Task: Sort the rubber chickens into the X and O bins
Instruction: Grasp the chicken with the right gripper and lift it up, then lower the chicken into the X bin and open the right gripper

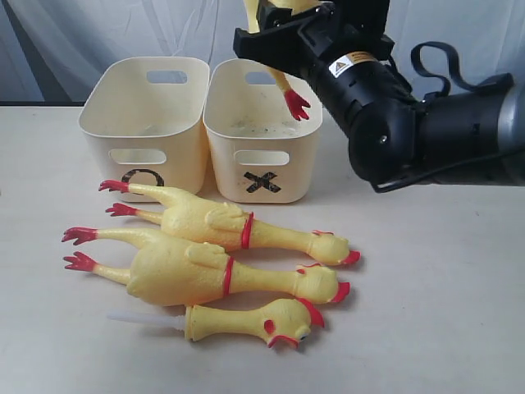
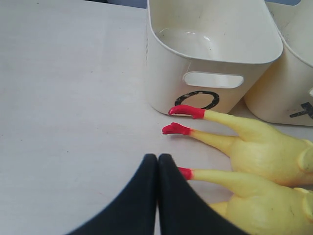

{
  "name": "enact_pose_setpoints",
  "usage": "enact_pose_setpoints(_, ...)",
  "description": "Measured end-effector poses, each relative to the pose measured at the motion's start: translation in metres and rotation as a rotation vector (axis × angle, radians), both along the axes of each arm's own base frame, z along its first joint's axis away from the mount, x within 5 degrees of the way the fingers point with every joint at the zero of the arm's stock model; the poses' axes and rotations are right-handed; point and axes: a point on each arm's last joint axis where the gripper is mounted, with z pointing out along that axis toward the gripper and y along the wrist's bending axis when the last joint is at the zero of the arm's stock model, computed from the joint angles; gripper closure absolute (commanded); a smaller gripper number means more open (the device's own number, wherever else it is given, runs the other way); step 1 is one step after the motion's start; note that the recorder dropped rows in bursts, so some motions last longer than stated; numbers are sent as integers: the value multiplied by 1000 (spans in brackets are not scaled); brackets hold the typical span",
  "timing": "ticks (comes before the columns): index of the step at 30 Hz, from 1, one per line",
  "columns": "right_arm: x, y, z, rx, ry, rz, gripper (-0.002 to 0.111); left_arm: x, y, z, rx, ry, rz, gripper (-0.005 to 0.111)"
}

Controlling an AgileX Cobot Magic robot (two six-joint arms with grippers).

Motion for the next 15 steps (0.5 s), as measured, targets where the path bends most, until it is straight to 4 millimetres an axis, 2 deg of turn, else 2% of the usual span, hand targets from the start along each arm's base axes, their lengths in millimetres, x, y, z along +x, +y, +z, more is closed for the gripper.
enact_pose_setpoints(7, 15, 9, -16, 41, -15, 8, 109, 0, 0, 0, 0, 0, 0, 107)
enact_pose_setpoints(15, 30, 23, -16, 32, -32, 50, 109, 0, 0, 0, 0, 2, -1, 107)
